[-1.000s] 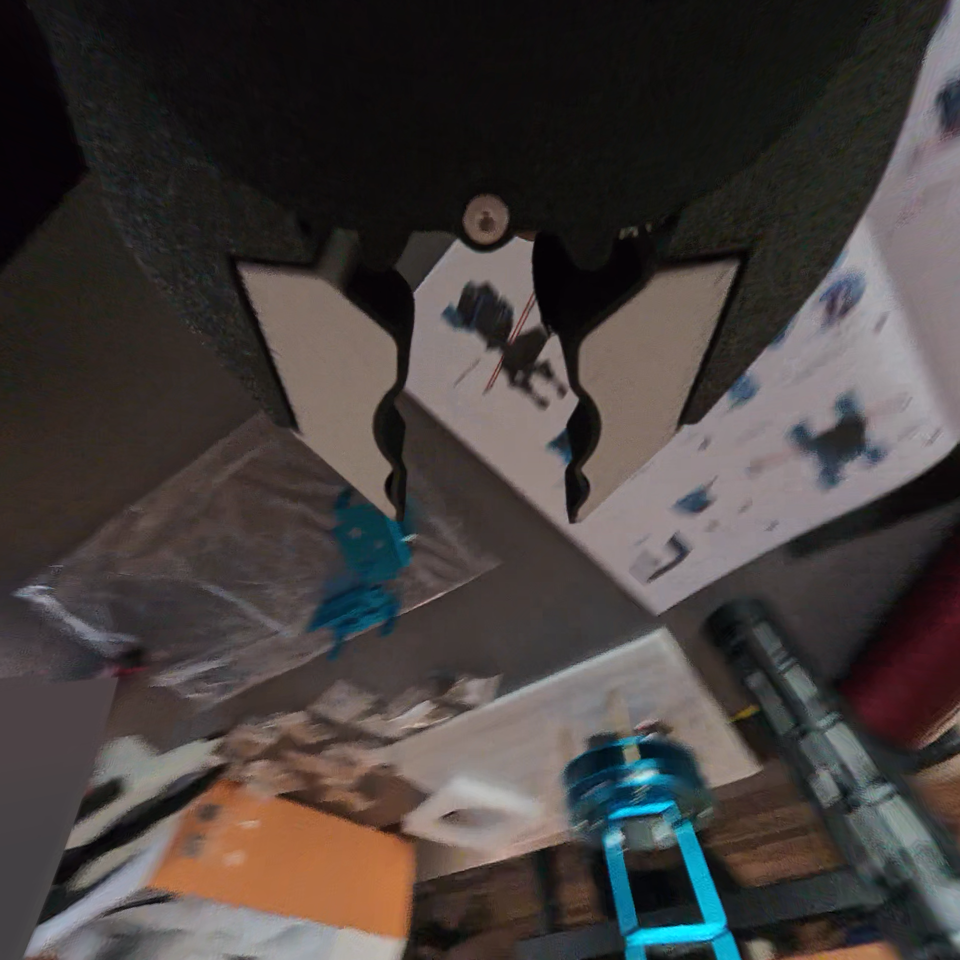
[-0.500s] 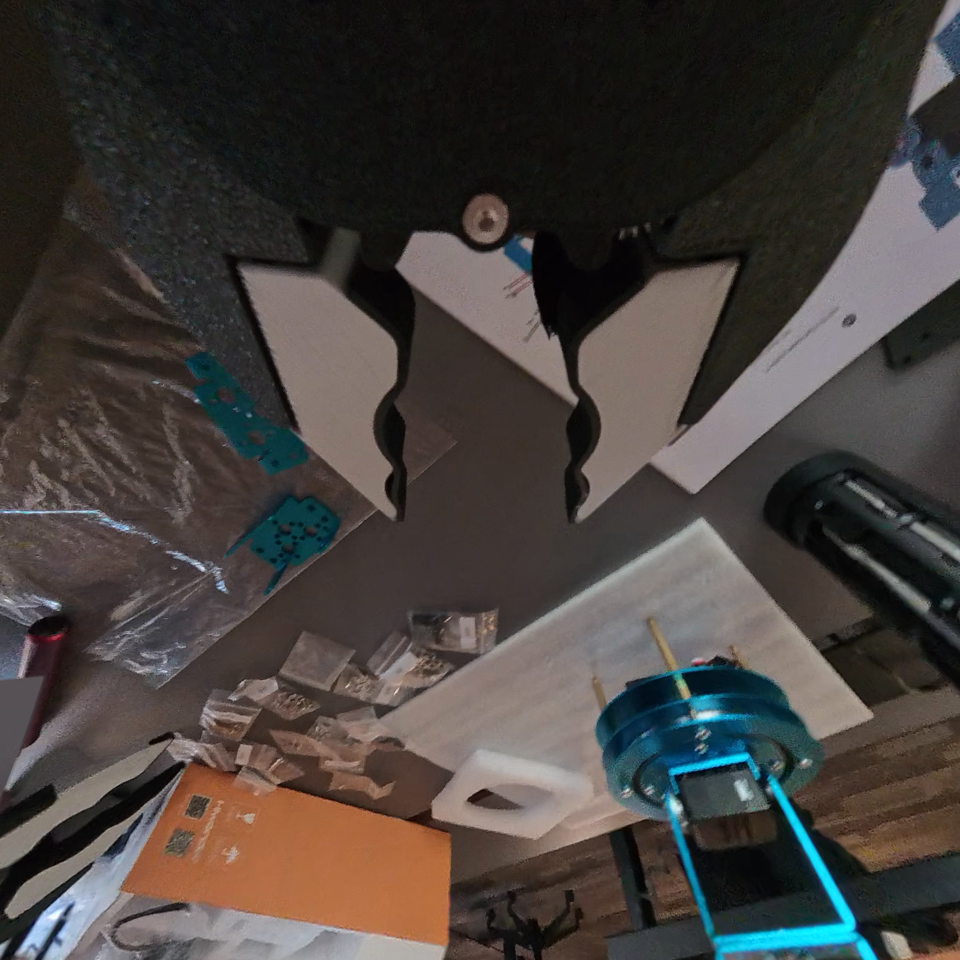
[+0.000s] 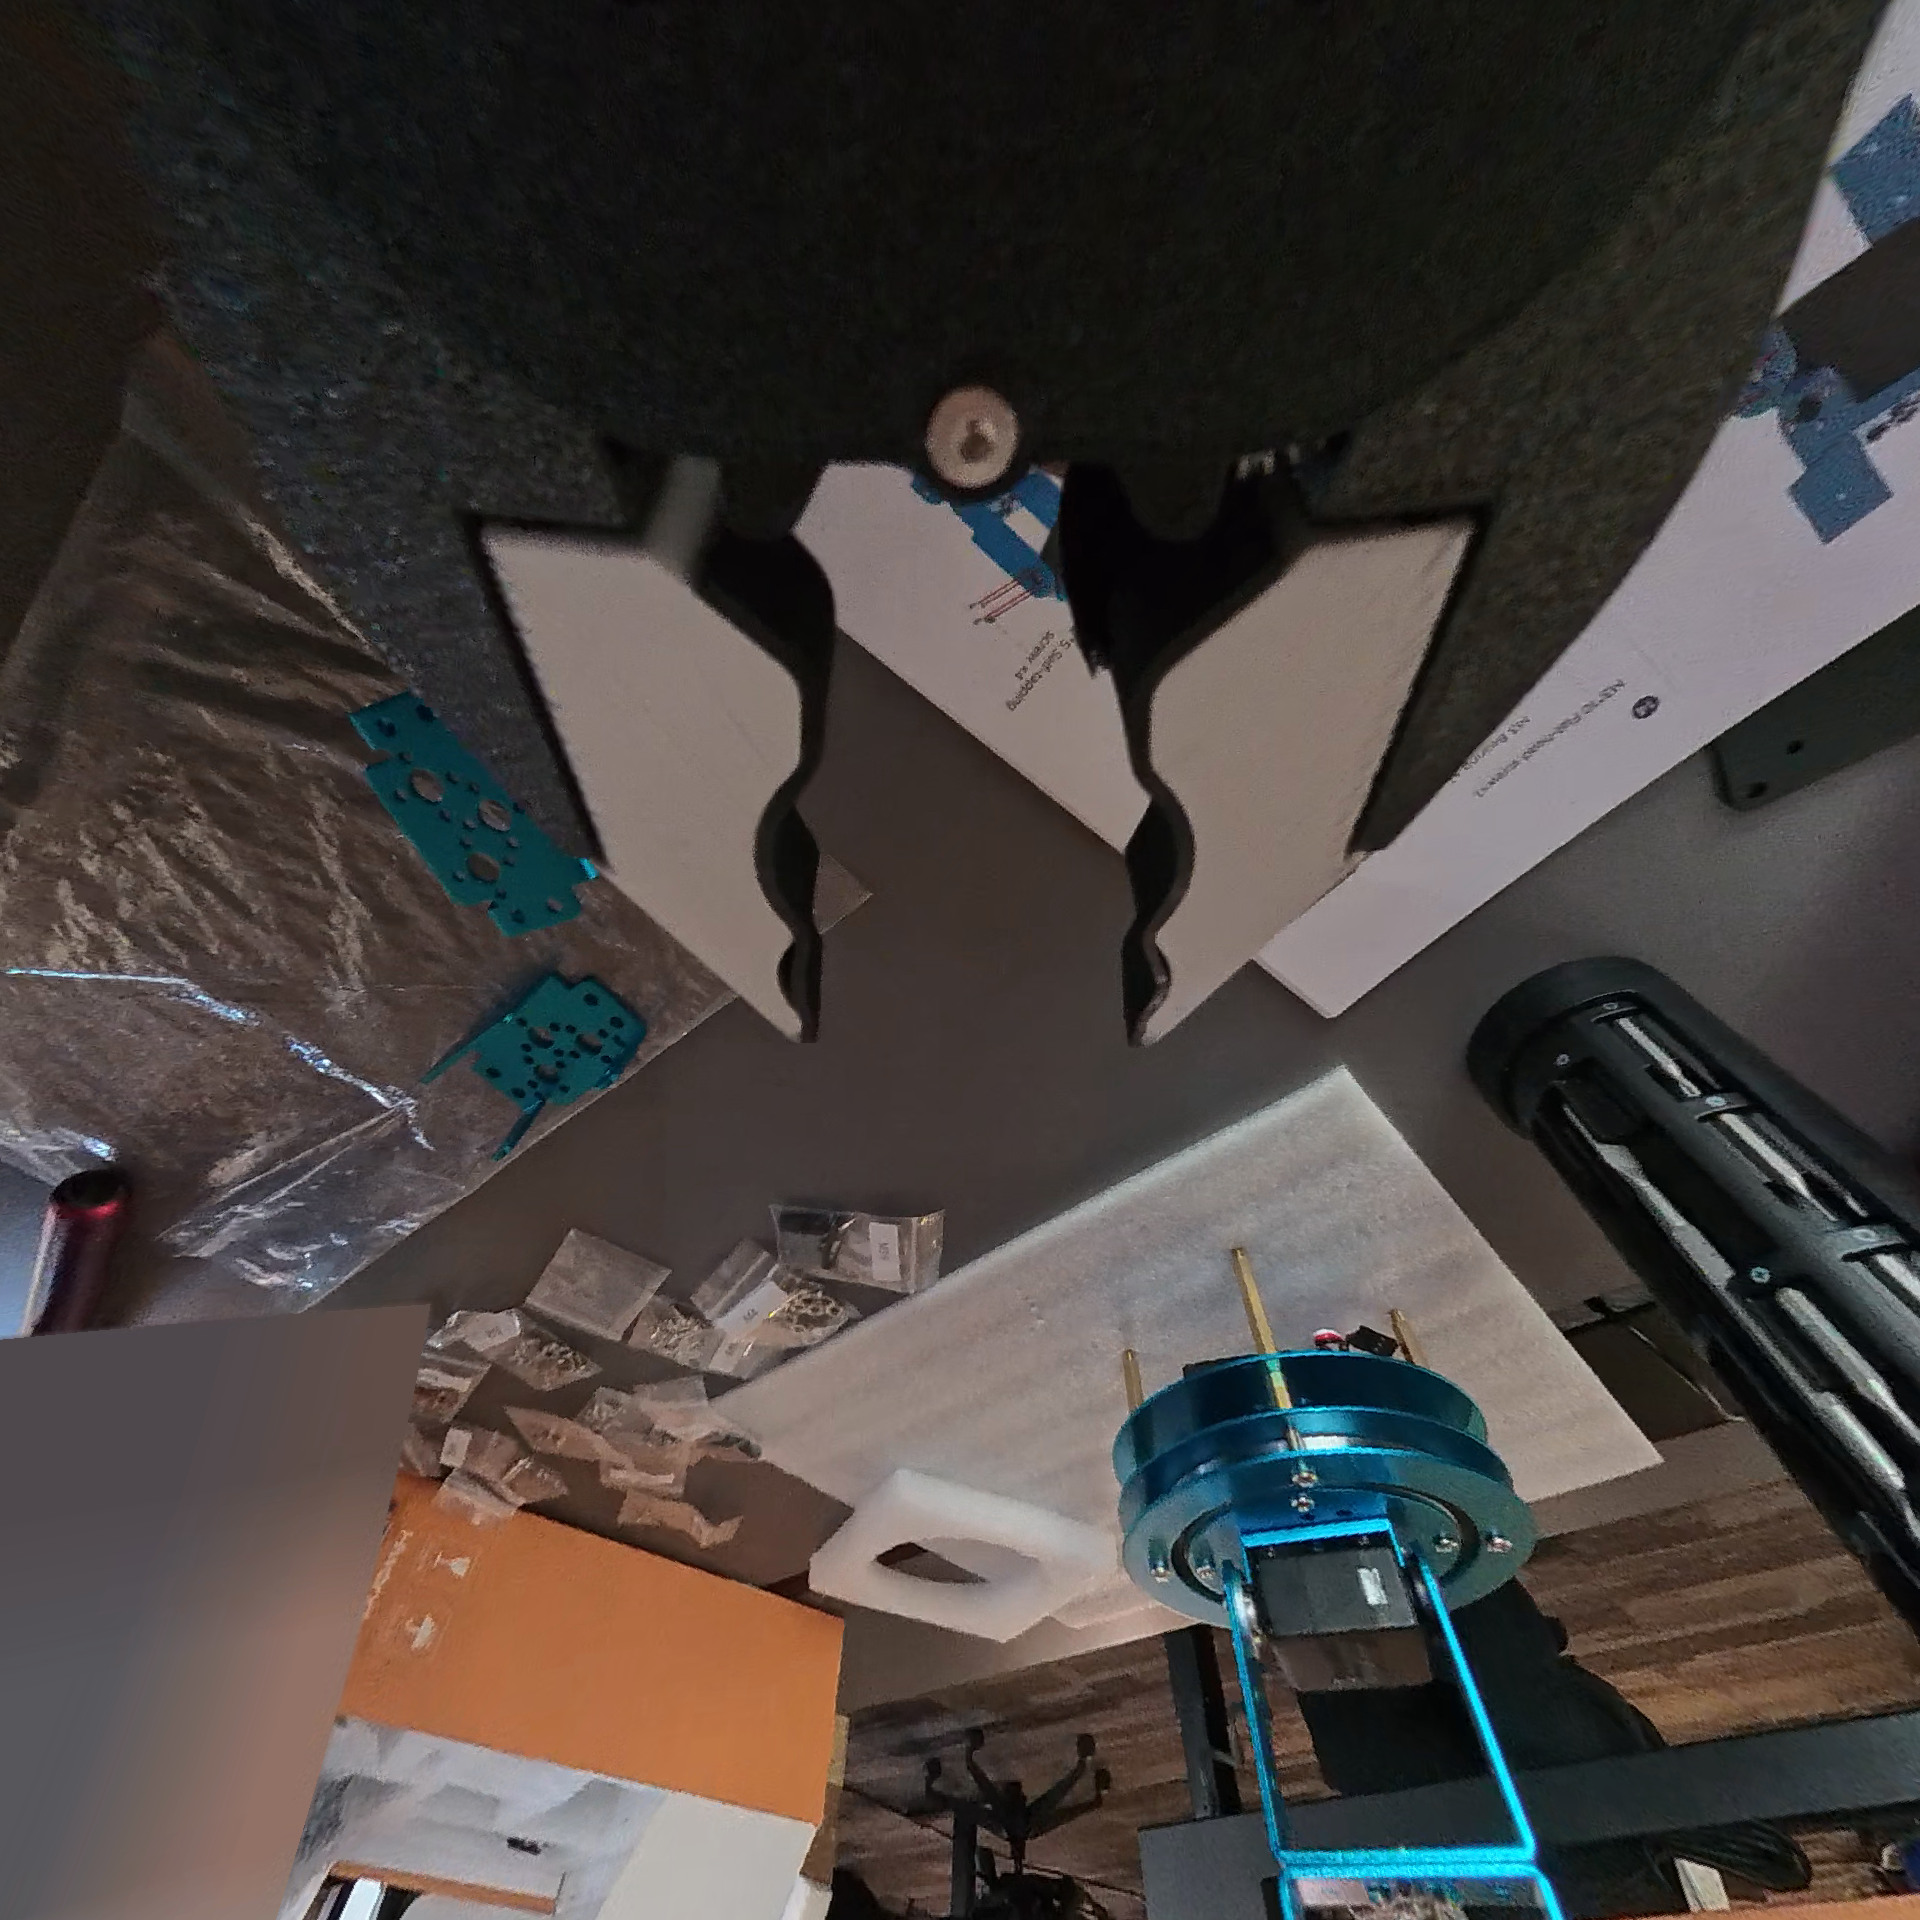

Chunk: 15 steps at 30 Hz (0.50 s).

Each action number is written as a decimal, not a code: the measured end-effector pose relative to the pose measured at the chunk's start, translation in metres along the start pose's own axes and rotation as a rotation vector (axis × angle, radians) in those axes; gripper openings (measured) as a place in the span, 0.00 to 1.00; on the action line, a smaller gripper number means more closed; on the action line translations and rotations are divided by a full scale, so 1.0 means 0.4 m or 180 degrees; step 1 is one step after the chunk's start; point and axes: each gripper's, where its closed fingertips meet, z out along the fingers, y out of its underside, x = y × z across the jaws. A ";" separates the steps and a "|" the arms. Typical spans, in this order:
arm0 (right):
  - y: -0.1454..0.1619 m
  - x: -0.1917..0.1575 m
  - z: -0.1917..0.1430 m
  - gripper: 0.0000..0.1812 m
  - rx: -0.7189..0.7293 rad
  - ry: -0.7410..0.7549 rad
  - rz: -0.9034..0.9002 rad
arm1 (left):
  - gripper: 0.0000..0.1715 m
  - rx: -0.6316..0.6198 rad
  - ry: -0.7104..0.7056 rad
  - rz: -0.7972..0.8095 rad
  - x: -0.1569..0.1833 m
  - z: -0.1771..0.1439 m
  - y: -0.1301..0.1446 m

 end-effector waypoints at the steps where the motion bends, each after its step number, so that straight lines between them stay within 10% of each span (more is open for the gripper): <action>1: -0.001 -0.011 0.005 0.17 -0.0027 -0.0024 -0.0091 | 0.34 0.0006 0.0014 -0.0011 0.001 -0.001 -0.001; 15: -0.046 -0.041 0.034 0.11 0.0005 -0.0022 -0.0183 | 0.34 -0.0055 -0.0187 0.0258 -0.009 0.003 0.009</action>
